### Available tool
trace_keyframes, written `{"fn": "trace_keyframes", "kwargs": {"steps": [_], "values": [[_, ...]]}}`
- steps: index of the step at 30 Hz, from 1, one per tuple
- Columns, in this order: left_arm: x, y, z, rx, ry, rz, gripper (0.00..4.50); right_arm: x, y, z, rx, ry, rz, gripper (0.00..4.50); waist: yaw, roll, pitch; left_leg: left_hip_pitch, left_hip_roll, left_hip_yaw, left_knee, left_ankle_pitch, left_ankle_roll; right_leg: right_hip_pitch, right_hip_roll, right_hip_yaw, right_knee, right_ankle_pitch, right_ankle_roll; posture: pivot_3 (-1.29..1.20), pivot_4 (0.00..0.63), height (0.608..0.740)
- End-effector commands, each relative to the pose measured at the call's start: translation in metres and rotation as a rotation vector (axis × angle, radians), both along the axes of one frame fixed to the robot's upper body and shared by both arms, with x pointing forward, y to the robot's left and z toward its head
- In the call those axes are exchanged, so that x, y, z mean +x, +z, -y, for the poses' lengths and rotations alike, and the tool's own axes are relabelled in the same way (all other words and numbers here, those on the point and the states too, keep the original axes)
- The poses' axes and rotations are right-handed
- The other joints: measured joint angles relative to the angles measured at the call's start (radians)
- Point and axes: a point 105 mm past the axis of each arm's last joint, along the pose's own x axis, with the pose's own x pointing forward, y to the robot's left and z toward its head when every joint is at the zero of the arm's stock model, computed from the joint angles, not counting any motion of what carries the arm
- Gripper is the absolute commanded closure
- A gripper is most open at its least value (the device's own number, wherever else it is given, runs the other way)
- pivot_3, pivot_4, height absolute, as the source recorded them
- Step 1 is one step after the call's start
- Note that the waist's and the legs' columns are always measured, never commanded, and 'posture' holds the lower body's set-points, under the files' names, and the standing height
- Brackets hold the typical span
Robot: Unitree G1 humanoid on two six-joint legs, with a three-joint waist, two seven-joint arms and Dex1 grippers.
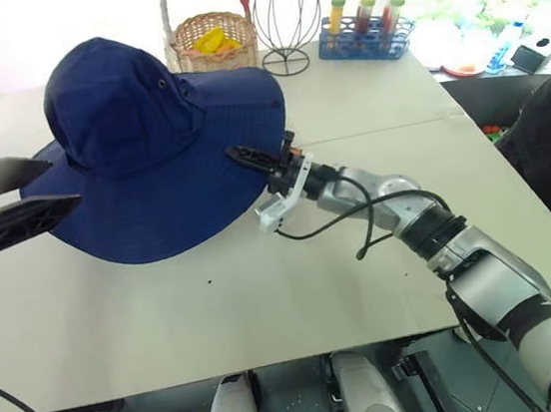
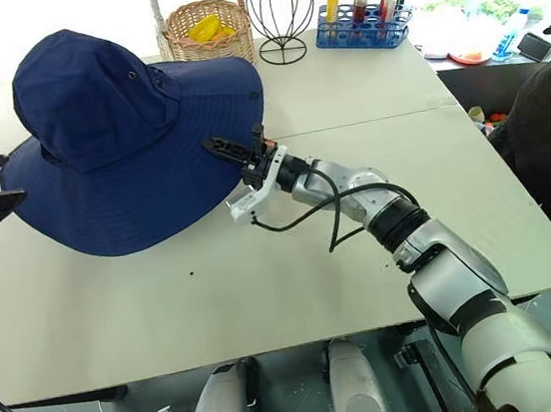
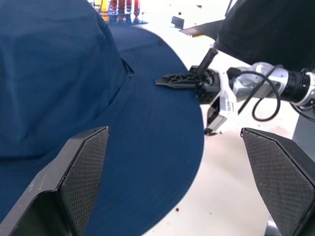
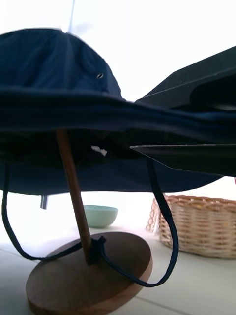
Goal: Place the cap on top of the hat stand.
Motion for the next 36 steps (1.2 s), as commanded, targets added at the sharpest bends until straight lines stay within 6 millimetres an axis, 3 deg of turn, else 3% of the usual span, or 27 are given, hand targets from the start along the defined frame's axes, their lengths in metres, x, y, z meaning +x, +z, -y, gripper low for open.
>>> {"fn": "trace_keyframes", "kwargs": {"steps": [1,5,11,16,19,24,36], "values": [[-0.001,0.010,0.001,0.010,0.002,0.055,0.00,0.009,0.020,0.003,0.122,-0.041,-0.055,4.46,0.000,0.000,0.000,0.000,0.000,0.000,0.000,0.000,0.000,0.000,0.000,0.000,0.000,0.000,0.000,0.00,0.150,0.740],[0.001,0.013,0.000,0.009,0.001,0.060,0.00,0.008,0.028,0.002,0.128,-0.034,-0.034,4.46,0.002,0.000,0.000,0.000,0.000,-0.001,0.000,0.000,0.000,0.000,0.000,0.000,0.000,0.000,0.000,0.00,0.150,0.740],[0.005,0.014,0.000,0.007,-0.003,0.063,0.00,0.002,0.007,-0.004,-0.015,-0.020,0.026,4.46,0.000,0.000,0.000,0.000,0.000,-0.001,0.000,0.000,0.000,0.000,0.001,0.000,0.000,0.000,0.000,0.00,0.150,0.740],[0.007,0.015,0.001,0.007,-0.007,0.070,0.00,0.008,0.008,0.001,-0.018,-0.049,0.026,4.46,0.001,0.000,0.000,0.000,0.000,-0.001,0.000,0.000,0.000,0.000,0.001,0.000,0.000,0.000,0.000,0.00,0.150,0.740],[0.009,0.015,0.001,0.006,-0.008,0.072,0.00,0.013,0.010,0.005,0.021,-0.066,-0.036,3.57,0.001,0.000,0.000,0.000,0.000,-0.002,0.000,0.000,0.000,0.000,0.001,0.000,0.000,0.000,0.000,0.00,0.150,0.740],[0.010,0.014,0.001,0.010,-0.009,0.068,0.00,0.006,0.021,0.010,0.055,-0.054,-0.051,1.02,0.002,0.000,0.000,0.000,0.000,-0.002,0.000,0.000,0.000,0.000,0.001,0.000,0.000,0.000,0.000,0.00,0.150,0.740],[0.015,0.013,-0.002,0.024,-0.006,0.069,0.00,-0.024,0.034,0.053,0.063,-0.091,-0.108,1.02,0.005,0.000,0.000,0.001,0.000,-0.002,0.001,0.000,0.000,0.001,0.001,-0.001,0.001,0.000,0.000,0.00,0.150,0.740]]}}
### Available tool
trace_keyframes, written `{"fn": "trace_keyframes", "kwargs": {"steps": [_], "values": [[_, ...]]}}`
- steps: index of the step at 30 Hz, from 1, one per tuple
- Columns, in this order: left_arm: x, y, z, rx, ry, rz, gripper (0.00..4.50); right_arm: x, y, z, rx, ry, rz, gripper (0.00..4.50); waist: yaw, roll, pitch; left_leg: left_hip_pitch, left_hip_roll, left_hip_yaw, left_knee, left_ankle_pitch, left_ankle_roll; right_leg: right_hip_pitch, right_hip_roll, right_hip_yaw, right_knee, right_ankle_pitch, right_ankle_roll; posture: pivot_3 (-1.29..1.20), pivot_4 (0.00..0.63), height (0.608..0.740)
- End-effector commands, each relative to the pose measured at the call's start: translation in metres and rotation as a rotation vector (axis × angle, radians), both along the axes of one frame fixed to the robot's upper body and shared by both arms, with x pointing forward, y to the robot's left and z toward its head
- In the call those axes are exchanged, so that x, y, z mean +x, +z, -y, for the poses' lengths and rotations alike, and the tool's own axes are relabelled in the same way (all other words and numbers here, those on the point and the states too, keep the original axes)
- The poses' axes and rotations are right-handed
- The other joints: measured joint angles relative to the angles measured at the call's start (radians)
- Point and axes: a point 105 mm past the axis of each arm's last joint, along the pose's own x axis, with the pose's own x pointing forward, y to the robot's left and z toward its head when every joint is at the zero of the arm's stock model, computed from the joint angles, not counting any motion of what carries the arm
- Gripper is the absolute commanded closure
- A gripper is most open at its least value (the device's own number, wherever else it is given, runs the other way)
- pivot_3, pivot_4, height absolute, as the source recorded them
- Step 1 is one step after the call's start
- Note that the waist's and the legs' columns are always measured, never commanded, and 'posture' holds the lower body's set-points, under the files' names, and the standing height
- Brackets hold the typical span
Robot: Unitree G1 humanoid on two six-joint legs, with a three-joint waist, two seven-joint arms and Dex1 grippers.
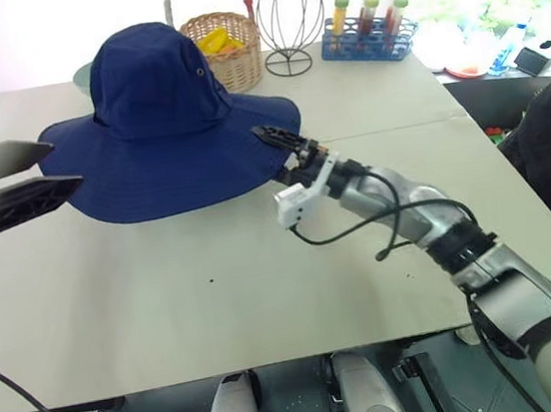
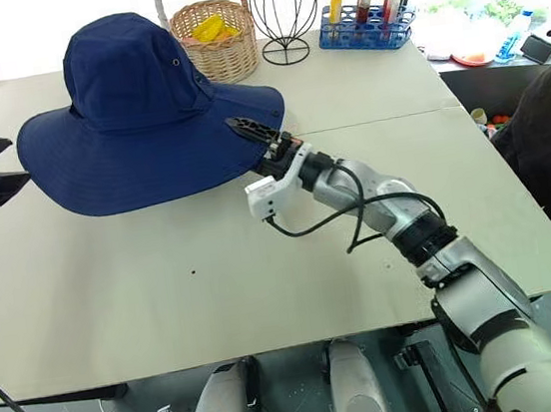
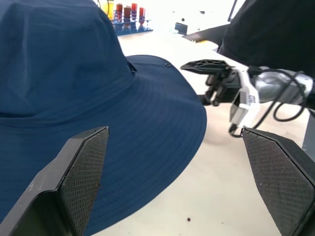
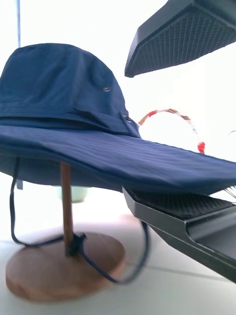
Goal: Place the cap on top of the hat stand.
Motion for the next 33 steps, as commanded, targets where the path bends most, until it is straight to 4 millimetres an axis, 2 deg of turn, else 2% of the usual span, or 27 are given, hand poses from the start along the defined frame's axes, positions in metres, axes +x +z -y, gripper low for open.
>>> {"fn": "trace_keyframes", "kwargs": {"steps": [1,3,6,10,13,15,16,18,20,23,33], "values": [[-0.002,0.008,0.000,0.031,-0.004,0.034,0.00,-0.013,0.024,0.016,0.039,-0.006,0.029,1.02,0.000,0.000,0.000,0.000,0.000,0.000,0.000,0.000,0.000,0.000,0.000,0.000,0.000,0.000,0.000,0.00,0.150,0.740],[-0.003,0.008,-0.001,0.035,-0.001,0.033,0.00,-0.019,0.025,0.040,0.061,-0.046,-0.052,1.02,0.004,0.000,0.000,0.000,0.000,0.000,0.000,0.000,0.000,0.000,0.000,0.000,0.000,0.000,0.000,0.00,0.150,0.740],[-0.005,0.011,-0.005,0.043,0.011,0.035,0.00,-0.021,0.037,0.078,0.189,-0.107,-0.287,1.02,0.009,0.000,0.000,0.000,0.000,0.000,0.000,0.000,0.000,0.001,0.000,0.000,-0.001,-0.001,0.001,0.00,0.150,0.740],[-0.008,0.011,-0.011,0.059,0.037,0.037,0.00,-0.030,0.059,0.111,0.285,-0.099,-0.648,1.02,0.002,0.000,0.001,0.002,0.000,0.001,0.001,0.000,0.000,0.003,0.000,0.000,-0.001,0.000,-0.001,0.00,0.150,0.740],[-0.011,0.013,-0.014,0.069,0.048,0.037,0.00,-0.047,0.072,0.127,0.272,-0.038,-0.888,1.02,0.002,0.000,0.001,0.006,0.000,0.001,0.000,0.000,0.000,0.005,0.000,0.000,-0.001,-0.001,-0.001,0.00,0.150,0.740],[-0.015,0.012,-0.016,0.084,0.059,0.033,0.00,-0.052,0.101,0.140,0.396,0.040,-1.007,1.02,0.001,0.001,0.001,0.006,0.001,0.001,-0.001,0.000,0.000,0.005,0.000,0.000,-0.001,-0.002,-0.003,0.00,0.150,0.740],[-0.017,0.012,-0.018,0.093,0.067,0.033,0.00,-0.047,0.118,0.151,0.505,0.063,-1.045,1.02,-0.003,0.002,0.002,0.006,0.001,0.001,-0.001,0.000,0.000,0.005,0.000,0.000,-0.001,-0.002,-0.004,0.00,0.150,0.740],[-0.021,0.013,-0.022,0.105,0.083,0.039,0.00,-0.037,0.137,0.170,0.624,0.063,-1.125,1.02,-0.003,0.003,0.002,0.006,0.001,0.002,-0.002,0.000,0.000,0.003,0.000,0.000,-0.001,-0.002,-0.004,0.00,0.150,0.740],[-0.023,0.014,-0.025,0.110,0.098,0.046,0.00,-0.034,0.136,0.185,0.626,0.037,-1.211,1.02,0.001,0.003,0.002,0.006,0.001,0.003,-0.002,0.000,0.000,0.001,0.000,0.000,-0.001,-0.002,-0.004,0.00,0.150,0.740],[-0.027,0.015,-0.029,0.124,0.118,0.050,0.00,-0.039,0.117,0.200,0.531,-0.010,-1.366,1.02,0.008,0.001,0.001,0.004,0.001,0.003,-0.003,-0.001,0.000,0.002,0.000,0.000,-0.002,-0.005,-0.005,0.00,0.150,0.740],[-0.033,0.020,-0.031,0.148,0.126,0.052,0.00,-0.033,0.112,0.194,0.472,0.022,-1.415,1.02,-0.002,0.005,0.004,0.000,0.002,0.006,-0.002,-0.001,0.001,-0.006,0.000,0.002,0.003,-0.004,-0.004,0.00,0.150,0.740]]}}
